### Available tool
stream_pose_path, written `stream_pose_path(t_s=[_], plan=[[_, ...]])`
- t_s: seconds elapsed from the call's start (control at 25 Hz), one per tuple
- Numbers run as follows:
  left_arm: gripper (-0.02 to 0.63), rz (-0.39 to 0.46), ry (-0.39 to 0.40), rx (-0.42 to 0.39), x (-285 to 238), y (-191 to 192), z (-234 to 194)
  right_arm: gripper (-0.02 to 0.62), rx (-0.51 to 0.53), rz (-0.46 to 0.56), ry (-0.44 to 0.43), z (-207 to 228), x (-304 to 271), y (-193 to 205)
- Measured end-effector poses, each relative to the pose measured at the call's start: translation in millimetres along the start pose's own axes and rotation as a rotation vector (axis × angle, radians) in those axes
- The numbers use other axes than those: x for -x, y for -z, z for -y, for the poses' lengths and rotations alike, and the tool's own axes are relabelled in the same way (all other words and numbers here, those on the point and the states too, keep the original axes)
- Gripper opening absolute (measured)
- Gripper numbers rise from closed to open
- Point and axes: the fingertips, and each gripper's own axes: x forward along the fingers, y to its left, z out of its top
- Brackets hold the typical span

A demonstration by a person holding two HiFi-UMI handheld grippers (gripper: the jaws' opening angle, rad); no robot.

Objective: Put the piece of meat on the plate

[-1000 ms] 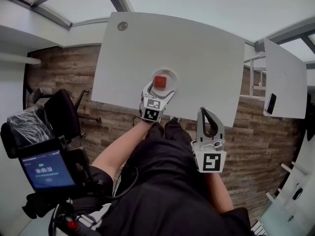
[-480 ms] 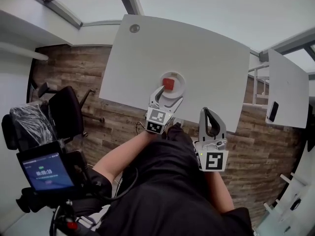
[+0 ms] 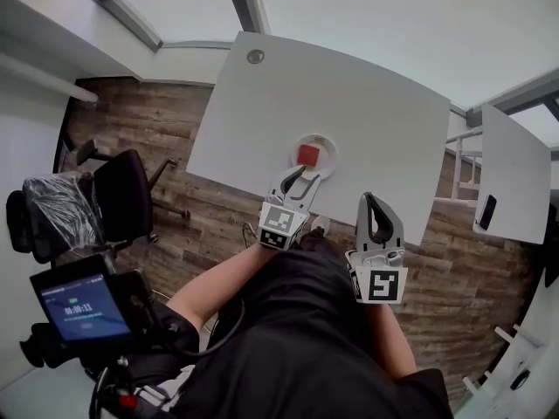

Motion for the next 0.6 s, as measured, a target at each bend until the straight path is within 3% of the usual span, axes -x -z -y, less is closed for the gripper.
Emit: stream_pose_path(t_s=[0.24, 0.6], plan=[[0.006, 0.055, -0.023, -0.029, 18.8, -21.9, 2.2, 0.005, -0.009, 0.023, -0.009, -8.9, -1.2, -9.5], [0.006, 0.125, -0.011, -0.06, 27.2, -57.4, 19.8, 0.005, -0.028, 0.035, 0.012, -1.9, -0.6, -13.9]])
